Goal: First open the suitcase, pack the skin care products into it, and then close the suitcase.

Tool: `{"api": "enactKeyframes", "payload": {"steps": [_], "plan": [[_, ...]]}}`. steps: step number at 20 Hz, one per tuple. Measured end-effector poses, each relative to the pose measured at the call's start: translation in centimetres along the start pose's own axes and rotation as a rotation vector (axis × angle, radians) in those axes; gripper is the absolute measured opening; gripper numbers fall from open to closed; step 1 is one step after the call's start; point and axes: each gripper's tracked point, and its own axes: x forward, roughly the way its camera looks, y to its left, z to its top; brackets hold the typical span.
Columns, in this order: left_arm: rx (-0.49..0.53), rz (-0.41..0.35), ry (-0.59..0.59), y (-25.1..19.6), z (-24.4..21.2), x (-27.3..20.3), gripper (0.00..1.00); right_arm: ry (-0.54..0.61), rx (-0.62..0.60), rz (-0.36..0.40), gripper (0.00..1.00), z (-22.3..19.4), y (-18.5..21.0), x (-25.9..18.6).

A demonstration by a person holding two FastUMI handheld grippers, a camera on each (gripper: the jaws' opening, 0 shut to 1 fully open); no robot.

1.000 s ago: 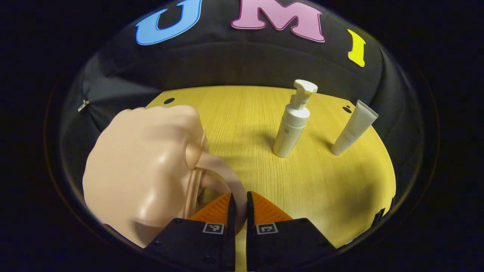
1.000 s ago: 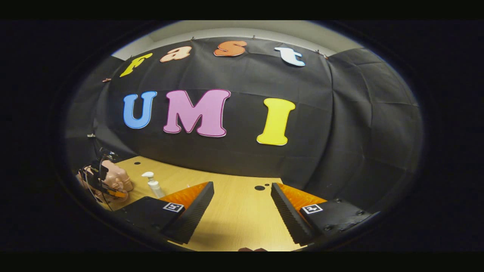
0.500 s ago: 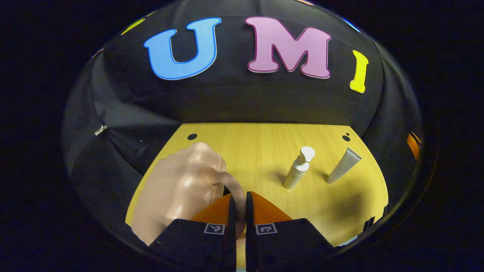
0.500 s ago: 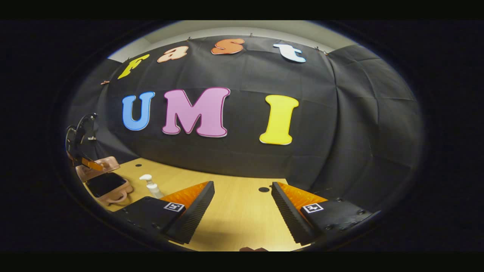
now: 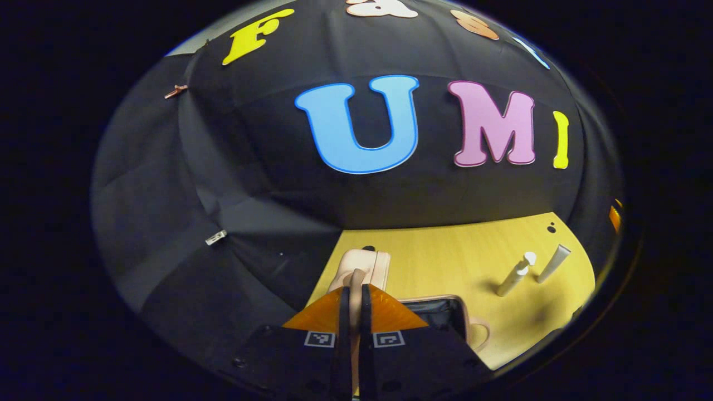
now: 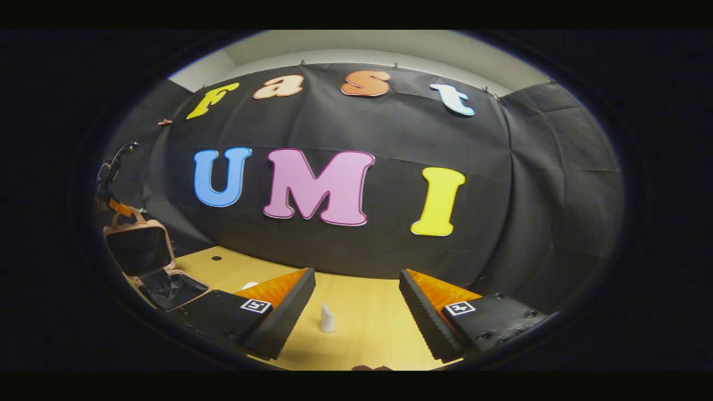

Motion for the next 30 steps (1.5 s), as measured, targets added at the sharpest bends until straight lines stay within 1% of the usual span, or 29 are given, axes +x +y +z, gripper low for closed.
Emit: {"api": "enactKeyframes", "payload": {"steps": [2, 3, 5, 7, 8, 10, 12, 13, 14, 15, 16, 17, 18, 19, 20, 21, 22, 24, 25, 26, 27, 28, 29, 30], "plan": [[-0.037, 0.007, -0.005, 3.9, -0.6, 1.6, 0.1, 0.005, 0.003, 0.009, 0.96, 0.5, 2.2, 0.2], [-0.049, 0.022, -0.006, 6.2, -1.2, 2.5, 0.1, 0.013, 0.01, 0.013, 0.96, 0.5, 3.2, 0.4], [-0.064, 0.039, -0.008, 10.3, -2.9, 4.7, 0.1, 0.035, 0.062, 0.032, 0.96, 0.3, 5.3, 0.7], [-0.084, 0.047, 0.001, 13.8, -5.3, 7.0, 0.1, 0.091, 0.08, 0.015, 0.96, -1.0, 6.3, 1.0], [-0.093, 0.048, 0.016, 15.6, -6.9, 8.6, 0.1, 0.118, 0.066, -0.008, 0.96, -1.7, 6.4, 1.2], [-0.103, 0.024, 0.057, 18.3, -10.4, 11.7, 0.1, 0.152, 0.045, -0.039, 0.96, -2.6, 6.9, 1.1], [-0.149, -0.002, 0.105, 20.7, -14.8, 15.2, 0.1, 0.204, 0.057, -0.055, 0.96, -4.1, 7.7, 1.0], [-0.198, -0.016, 0.127, 21.5, -17.1, 16.9, 0.1, 0.247, 0.069, -0.065, 0.96, -5.4, 7.9, 0.9], [-0.257, -0.026, 0.165, 22.0, -19.9, 18.5, 0.1, 0.286, 0.079, -0.077, 0.94, -6.4, 8.1, 0.7], [-0.31, -0.035, 0.211, 22.2, -22.5, 20.0, 0.1, 0.316, 0.09, -0.09, 0.97, -7.1, 8.4, 0.5], [-0.343, -0.03, 0.267, 22.4, -25.6, 20.9, 0.1, 0.336, 0.1, -0.097, 0.97, -7.6, 8.7, 0.2], [-0.349, -0.011, 0.329, 22.7, -28.1, 21.6, 0.1, 0.351, 0.11, -0.103, 0.93, -7.9, 9.1, -0.1], [-0.359, -0.021, 0.316, 22.5, -27.2, 21.6, 0.11, 0.367, 0.111, -0.11, 0.93, -8.0, 9.2, -0.3], [-0.354, -0.054, 0.268, 22.0, -26.3, 22.1, 0.16, 0.374, 0.107, -0.116, 0.97, -8.0, 9.3, -0.5], [-0.332, -0.063, 0.245, 22.2, -26.0, 22.1, 0.11, 0.378, 0.105, -0.122, 0.96, -8.0, 9.3, -0.6], [-0.284, -0.028, 0.272, 22.8, -26.4, 22.1, 0.12, 0.388, 0.108, -0.128, 0.96, -8.0, 9.3, -0.7], [-0.248, -0.014, 0.301, 22.6, -26.8, 21.8, 0.19, 0.389, 0.118, -0.133, 0.96, -8.0, 9.5, -0.8], [-0.231, -0.039, 0.28, 22.1, -26.3, 21.4, 0.41, 0.381, 0.135, -0.13, 0.97, -7.6, 9.9, -0.7], [-0.217, -0.023, 0.27, 22.2, -25.6, 20.8, 0.52, 0.375, 0.134, -0.127, 0.97, -7.4, 10.0, -0.7], [-0.204, -0.015, 0.256, 22.3, -25.1, 20.3, 0.74, 0.369, 0.129, -0.125, 0.97, -7.1, 10.0, -0.7], [-0.189, -0.009, 0.227, 22.1, -23.9, 19.6, 0.79, 0.363, 0.127, -0.121, 0.97, -7.2, 9.9, -0.6], [-0.17, 0.0, 0.183, 22.1, -22.4, 18.6, 0.94, 0.359, 0.13, -0.118, 0.97, -7.1, 9.9, -0.6], [-0.146, 0.018, 0.133, 22.0, -20.7, 17.7, 0.99, 0.355, 0.134, -0.119, 0.97, -7.1, 9.9, -0.7], [-0.116, 0.044, 0.072, 21.9, -18.6, 16.1, 0.99, 0.35, 0.139, -0.119, 0.97, -7.0, 9.8, -0.7]]}}
